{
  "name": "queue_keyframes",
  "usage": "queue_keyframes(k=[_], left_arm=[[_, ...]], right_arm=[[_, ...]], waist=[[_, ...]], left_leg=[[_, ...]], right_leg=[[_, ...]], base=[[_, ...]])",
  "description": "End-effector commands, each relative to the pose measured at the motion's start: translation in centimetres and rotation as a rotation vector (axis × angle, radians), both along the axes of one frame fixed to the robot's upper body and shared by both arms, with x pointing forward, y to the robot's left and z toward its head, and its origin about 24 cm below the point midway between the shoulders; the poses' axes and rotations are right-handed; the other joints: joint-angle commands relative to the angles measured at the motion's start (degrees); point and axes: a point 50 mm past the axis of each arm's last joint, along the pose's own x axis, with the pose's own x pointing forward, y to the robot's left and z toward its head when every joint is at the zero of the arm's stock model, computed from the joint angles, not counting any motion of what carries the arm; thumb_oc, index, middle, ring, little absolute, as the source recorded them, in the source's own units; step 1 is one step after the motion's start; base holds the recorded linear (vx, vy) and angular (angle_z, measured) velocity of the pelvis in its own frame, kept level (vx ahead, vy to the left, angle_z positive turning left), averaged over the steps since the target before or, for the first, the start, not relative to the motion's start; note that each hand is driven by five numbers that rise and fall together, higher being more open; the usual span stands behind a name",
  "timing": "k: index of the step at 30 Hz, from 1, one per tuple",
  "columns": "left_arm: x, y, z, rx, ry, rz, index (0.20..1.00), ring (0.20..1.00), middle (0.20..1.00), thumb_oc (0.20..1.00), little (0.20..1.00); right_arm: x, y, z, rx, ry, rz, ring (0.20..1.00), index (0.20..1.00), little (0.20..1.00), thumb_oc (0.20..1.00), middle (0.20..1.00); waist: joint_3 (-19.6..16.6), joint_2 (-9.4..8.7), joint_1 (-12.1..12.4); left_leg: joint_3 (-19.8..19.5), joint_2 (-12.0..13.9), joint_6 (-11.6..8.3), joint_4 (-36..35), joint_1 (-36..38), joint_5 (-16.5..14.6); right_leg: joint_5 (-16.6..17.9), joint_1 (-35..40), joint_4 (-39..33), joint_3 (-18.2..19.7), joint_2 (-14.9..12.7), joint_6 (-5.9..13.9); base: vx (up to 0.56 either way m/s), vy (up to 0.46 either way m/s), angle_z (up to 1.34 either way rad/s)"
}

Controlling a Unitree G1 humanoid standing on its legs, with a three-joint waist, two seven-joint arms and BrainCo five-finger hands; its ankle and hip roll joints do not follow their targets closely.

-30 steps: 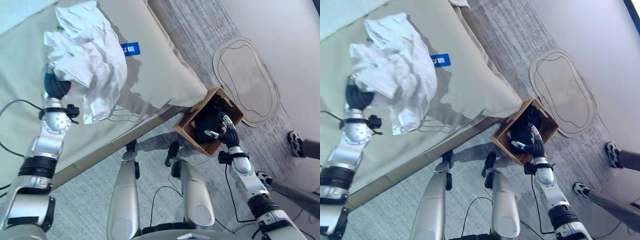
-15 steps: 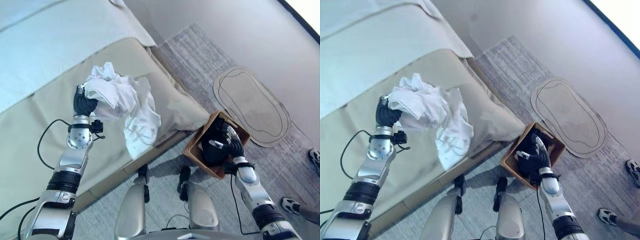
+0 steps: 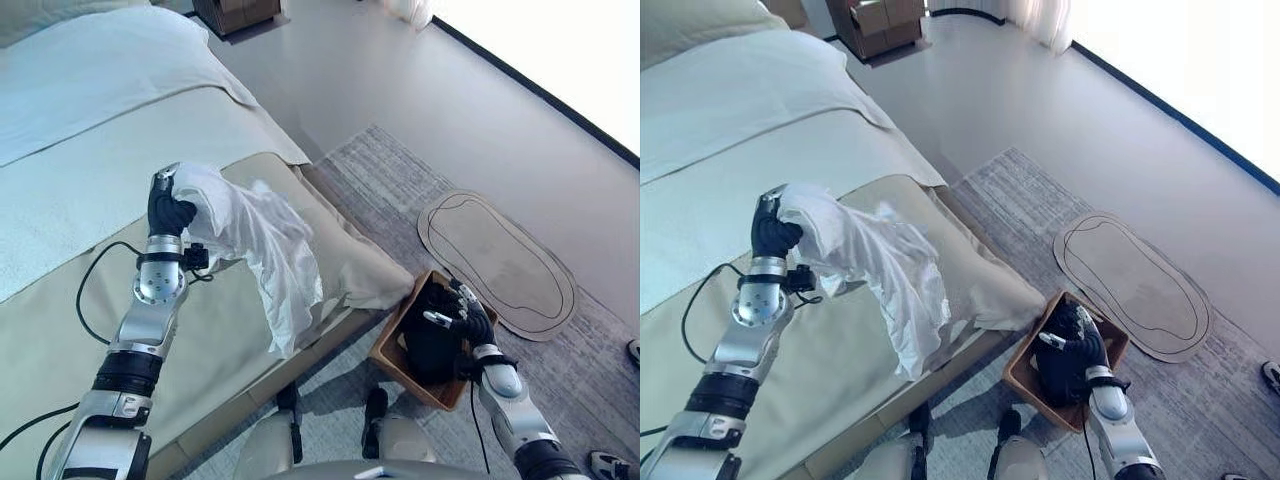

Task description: Pick up clothes into the bucket

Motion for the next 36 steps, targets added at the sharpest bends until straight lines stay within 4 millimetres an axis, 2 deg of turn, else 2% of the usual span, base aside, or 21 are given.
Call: queue_keyframes(k=[1, 3, 5, 6, 7, 10, 11, 12, 19, 26, 27, 31, 34, 36], left_arm=[[-0.2, 1.1, 3.5, 0.018, -0.187, 0.071, 0.200, 0.200, 0.200, 0.200, 0.200], [0.0, 1.9, 2.3, 0.059, -0.117, 0.132, 0.200, 0.200, 0.200, 0.200, 0.200], [0.1, 2.1, 2.0, 0.065, -0.101, 0.146, 0.200, 0.200, 0.200, 0.200, 0.200], [0.3, 2.5, 0.7, 0.082, -0.036, 0.178, 0.200, 0.200, 0.200, 0.200, 0.200], [0.3, 2.5, 0.7, 0.082, -0.036, 0.178, 0.200, 0.200, 0.200, 0.200, 0.200], [0.5, 2.9, -0.9, 0.111, 0.047, 0.200, 0.200, 0.200, 0.200, 0.200, 0.200], [0.6, 3.0, -1.1, 0.136, 0.065, 0.205, 0.793, 0.793, 0.793, 0.793, 0.793], [0.6, 3.1, -1.6, 0.156, 0.089, 0.219, 1.000, 1.000, 1.000, 1.000, 1.000], [0.1, 3.5, -2.3, 0.172, 0.121, 0.248, 1.000, 1.000, 1.000, 1.000, 1.000], [-1.6, 4.8, -2.2, 0.001, 0.045, 0.381, 1.000, 1.000, 1.000, 1.000, 1.000], [-2.0, 4.9, -1.6, 0.045, 0.007, 0.433, 1.000, 1.000, 1.000, 1.000, 1.000], [-2.9, 4.7, -0.9, 0.123, -0.036, 0.406, 1.000, 1.000, 1.000, 1.000, 1.000], [-2.8, 4.3, -0.9, 0.143, -0.038, 0.376, 1.000, 1.000, 1.000, 1.000, 1.000], [-2.2, 3.3, -1.1, 0.190, -0.021, 0.313, 1.000, 1.000, 1.000, 1.000, 1.000]], right_arm=[[0.3, 0.2, 0.6, -0.027, -0.036, 0.023, 1.000, 1.000, 1.000, 1.000, 1.000], [0.4, 0.3, 0.8, -0.032, -0.040, 0.036, 1.000, 1.000, 1.000, 1.000, 1.000], [0.5, 0.2, 0.9, -0.035, -0.043, 0.036, 1.000, 1.000, 1.000, 1.000, 1.000], [0.7, 0.2, 1.1, -0.042, -0.051, 0.036, 1.000, 1.000, 1.000, 1.000, 1.000], [0.7, 0.2, 1.1, -0.042, -0.051, 0.035, 1.000, 1.000, 1.000, 1.000, 1.000], [0.8, 0.0, 1.3, -0.045, -0.057, 0.023, 1.000, 1.000, 1.000, 1.000, 1.000], [0.9, -0.1, 1.3, -0.049, -0.057, 0.020, 1.000, 1.000, 1.000, 1.000, 1.000], [0.9, -0.1, 1.4, -0.052, -0.058, 0.018, 1.000, 1.000, 1.000, 1.000, 1.000], [0.7, -0.5, 1.5, -0.060, -0.064, 0.010, 1.000, 1.000, 1.000, 1.000, 1.000], [0.0, -0.7, 1.2, -0.054, -0.049, 0.005, 1.000, 1.000, 1.000, 1.000, 1.000], [0.0, -0.5, 1.2, -0.055, -0.045, 0.014, 1.000, 1.000, 1.000, 1.000, 1.000], [-0.1, -0.6, 1.3, -0.050, -0.051, 0.015, 1.000, 1.000, 1.000, 1.000, 1.000], [0.0, -0.3, 1.1, -0.041, -0.048, 0.022, 1.000, 1.000, 1.000, 1.000, 1.000], [0.5, 0.2, 1.4, -0.035, -0.069, 0.045, 1.000, 1.000, 1.000, 1.000, 1.000]], waist=[[-4.29, -0.85, -0.84], [-4.21, -0.92, -1.14], [-4.08, -0.99, -1.28], [-3.49, -1.24, -1.59], [-3.52, -1.23, -1.57], [-2.50, -1.60, -2.10], [-2.06, -1.76, -2.26], [-1.49, -1.91, -2.49], [-0.90, -2.19, -2.57], [-1.56, -2.55, -1.62], [-1.68, -2.94, -1.37], [-1.62, -3.56, -0.84], [-1.52, -3.85, -0.61], [-0.92, -4.26, -0.57]], left_leg=[[-0.94, 2.53, -1.94, 4.82, -0.60, -5.07], [-0.79, 2.62, -1.92, 4.93, -1.01, -5.04], [-0.71, 2.59, -1.89, 5.08, -1.35, -5.04], [-0.68, 2.54, -1.85, 5.48, -2.17, -4.98], [-0.66, 2.54, -1.84, 5.54, -2.27, -5.00], [-0.44, 2.50, -1.69, 6.28, -3.46, -5.04], [-0.28, 2.47, -1.62, 6.62, -3.88, -5.11], [-0.21, 2.38, -1.51, 6.91, -4.30, -5.22], [0.18, 2.15, -1.28, 8.25, -5.78, -5.84], [-0.37, 2.04, -1.28, 8.82, -6.69, -6.14], [-0.59, 2.10, -1.37, 8.99, -6.90, -6.23], [-0.98, 2.04, -1.42, 9.54, -7.31, -6.46], [-1.08, 1.97, -1.38, 9.71, -7.51, -6.58], [-1.08, 1.90, -1.33, 10.35, -8.32, -6.72]], right_leg=[[10.80, -0.77, -4.99, 1.15, -6.49, 5.24], [10.91, -1.31, -5.03, 1.47, -6.36, 5.17], [10.97, -1.68, -5.00, 1.57, -6.33, 5.17], [11.14, -2.49, -4.93, 1.89, -6.26, 5.11], [11.15, -2.59, -4.90, 1.92, -6.27, 5.11], [11.37, -3.82, -4.64, 2.50, -6.20, 5.02], [11.44, -4.24, -4.51, 2.78, -6.25, 5.07], [11.48, -4.66, -4.38, 3.10, -6.26, 5.07], [11.67, -5.88, -4.04, 3.83, -6.63, 5.12], [11.53, -5.91, -4.25, 3.27, -6.75, 4.94], [11.43, -5.79, -4.25, 3.03, -6.76, 4.85], [11.32, -5.64, -4.14, 2.49, -6.76, 4.81], [11.28, -5.77, -4.01, 2.39, -6.79, 4.83], [11.13, -6.55, -3.42, 2.61, -6.91, 4.82]], base=[[0.00, 0.000, 0.00], [0.00, 0.000, 0.00], [-0.03, 0.005, 0.00], [-0.05, 0.011, -0.01], [-0.06, 0.016, -0.02], [-0.05, 0.020, -0.09], [-0.05, 0.031, -0.06], [-0.04, 0.035, -0.05], [-0.01, 0.013, -0.08], [0.01, -0.003, -0.01], [0.00, 0.000, 0.00], [0.00, -0.010, 0.07], [-0.01, 0.001, 0.12], [-0.05, 0.012, 0.06]])
